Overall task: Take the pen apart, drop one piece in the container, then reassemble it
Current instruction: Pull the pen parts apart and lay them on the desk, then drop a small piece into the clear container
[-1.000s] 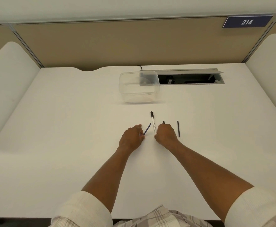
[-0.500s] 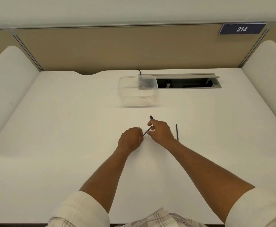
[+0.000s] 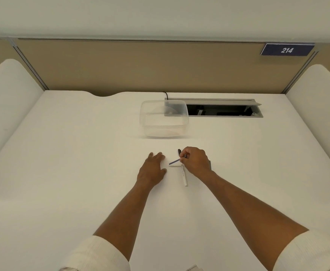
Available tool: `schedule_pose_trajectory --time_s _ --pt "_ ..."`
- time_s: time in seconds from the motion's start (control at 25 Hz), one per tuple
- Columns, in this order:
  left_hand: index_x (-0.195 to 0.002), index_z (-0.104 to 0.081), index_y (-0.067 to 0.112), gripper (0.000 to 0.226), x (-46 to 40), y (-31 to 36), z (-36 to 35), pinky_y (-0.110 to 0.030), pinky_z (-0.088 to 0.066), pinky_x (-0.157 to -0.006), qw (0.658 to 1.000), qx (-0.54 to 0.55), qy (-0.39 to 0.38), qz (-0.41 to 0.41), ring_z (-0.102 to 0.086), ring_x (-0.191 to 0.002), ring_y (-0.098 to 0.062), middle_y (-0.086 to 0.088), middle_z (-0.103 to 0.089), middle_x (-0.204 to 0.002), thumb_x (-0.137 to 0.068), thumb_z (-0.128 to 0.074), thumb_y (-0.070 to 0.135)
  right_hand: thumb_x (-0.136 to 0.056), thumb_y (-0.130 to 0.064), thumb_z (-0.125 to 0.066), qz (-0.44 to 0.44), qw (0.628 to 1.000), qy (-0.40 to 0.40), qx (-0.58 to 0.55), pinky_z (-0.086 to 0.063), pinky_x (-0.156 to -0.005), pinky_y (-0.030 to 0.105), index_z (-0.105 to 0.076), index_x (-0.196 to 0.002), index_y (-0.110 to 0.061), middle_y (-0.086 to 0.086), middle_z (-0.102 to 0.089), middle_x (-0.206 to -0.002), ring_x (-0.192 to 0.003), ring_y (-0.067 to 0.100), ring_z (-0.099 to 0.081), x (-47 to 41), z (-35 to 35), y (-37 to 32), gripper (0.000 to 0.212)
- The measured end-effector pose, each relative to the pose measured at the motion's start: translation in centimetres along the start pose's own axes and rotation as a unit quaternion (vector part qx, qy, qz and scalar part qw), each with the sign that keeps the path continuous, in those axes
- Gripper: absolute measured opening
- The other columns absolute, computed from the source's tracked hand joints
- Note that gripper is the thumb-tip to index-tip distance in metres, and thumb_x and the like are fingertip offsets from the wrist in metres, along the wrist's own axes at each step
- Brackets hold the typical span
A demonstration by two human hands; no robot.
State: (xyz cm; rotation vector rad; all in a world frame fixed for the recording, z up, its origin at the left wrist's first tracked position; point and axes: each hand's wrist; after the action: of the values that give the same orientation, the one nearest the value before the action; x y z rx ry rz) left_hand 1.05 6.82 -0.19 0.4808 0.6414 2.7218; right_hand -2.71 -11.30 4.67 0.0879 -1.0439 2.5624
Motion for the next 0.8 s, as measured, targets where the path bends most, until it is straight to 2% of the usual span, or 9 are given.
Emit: schedule_pose_trajectory --time_s 0.04,0.12,0.24,0.4,0.6,0.8 --pt "-0.148 -0.031 0.025 0.062 -0.5 -0.2 0.0 -0.042 -0.033 -0.112 1.000 -0.010 -0.009 0.001 -0.015 -0.149 -0.018 0.007 -0.024 -0.159 -0.092 -0.056 0.034 -0.079 -0.018 -0.069 -0.005 1.000 0.010 -0.013 -0.038 -0.056 0.022 -0.069 -0.079 -0.026 -0.016 -0.061 -0.069 -0.070 0.008 -0.059 -0.5 0.4 -0.2 0.008" --pt "-0.154 -0.018 0.020 0.071 -1.5 -0.5 -0.1 -0.039 -0.015 -0.121 1.000 -0.026 -0.009 -0.010 -0.005 -0.151 -0.019 0.005 -0.011 -0.164 -0.095 -0.053 0.038 -0.079 -0.017 -0.070 -0.010 0.999 0.025 -0.037 -0.043 -0.057 0.023 -0.066 -0.076 -0.029 -0.015 -0.062 -0.069 -0.069 0.008 -0.061 -1.6 1.1 -0.7 0.013" --pt "-0.155 -0.009 0.016 0.076 -2.9 -1.0 0.0 -0.039 -0.002 -0.123 0.999 -0.031 0.001 -0.011 0.003 -0.152 -0.021 0.000 -0.002 -0.165 -0.096 -0.049 0.043 -0.079 -0.014 -0.073 0.018 0.996 0.036 -0.078 -0.053 -0.068 0.028 -0.068 -0.080 -0.024 -0.009 -0.066 -0.075 -0.073 0.011 -0.064 -3.8 2.2 -1.8 0.011" --pt "-0.156 -0.003 0.018 0.077 -4.3 -2.0 0.0 -0.038 0.004 -0.123 0.998 -0.048 0.022 -0.022 0.009 -0.151 -0.018 0.002 0.004 -0.165 -0.097 -0.040 0.050 -0.080 -0.013 -0.074 0.057 0.989 0.050 -0.125 -0.056 -0.068 0.030 -0.070 -0.083 -0.018 -0.009 -0.065 -0.072 -0.070 0.012 -0.064 -7.7 3.5 -4.4 0.007" --pt "-0.156 -0.007 0.021 0.073 -4.3 -3.2 -1.0 -0.036 0.006 -0.123 0.993 -0.069 0.080 -0.061 0.011 -0.150 -0.012 0.007 0.003 -0.164 -0.098 -0.032 0.057 -0.080 -0.012 -0.073 0.082 0.992 0.050 -0.085 -0.041 -0.059 0.013 -0.069 -0.081 -0.018 -0.014 -0.060 -0.069 -0.066 0.002 -0.057 -13.6 3.9 -7.3 0.007" --pt "-0.156 -0.011 0.020 0.073 -5.7 -4.0 -1.1 -0.038 0.002 -0.123 0.988 -0.087 0.114 -0.064 0.008 -0.150 -0.012 0.006 -0.001 -0.164 -0.097 -0.027 0.060 -0.076 -0.007 -0.069 0.093 0.995 0.001 -0.032 -0.044 -0.063 0.022 -0.069 -0.076 -0.015 -0.012 -0.058 -0.065 -0.067 0.011 -0.056 -18.2 2.4 -9.0 0.008"
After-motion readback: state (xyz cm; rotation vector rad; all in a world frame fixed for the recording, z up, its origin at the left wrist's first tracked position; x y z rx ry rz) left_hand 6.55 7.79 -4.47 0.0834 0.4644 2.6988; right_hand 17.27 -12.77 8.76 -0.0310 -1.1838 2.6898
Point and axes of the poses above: each hand's wrist, its own x-axis away from the middle knuckle, its own z-axis out of the back of the hand, y = z × x
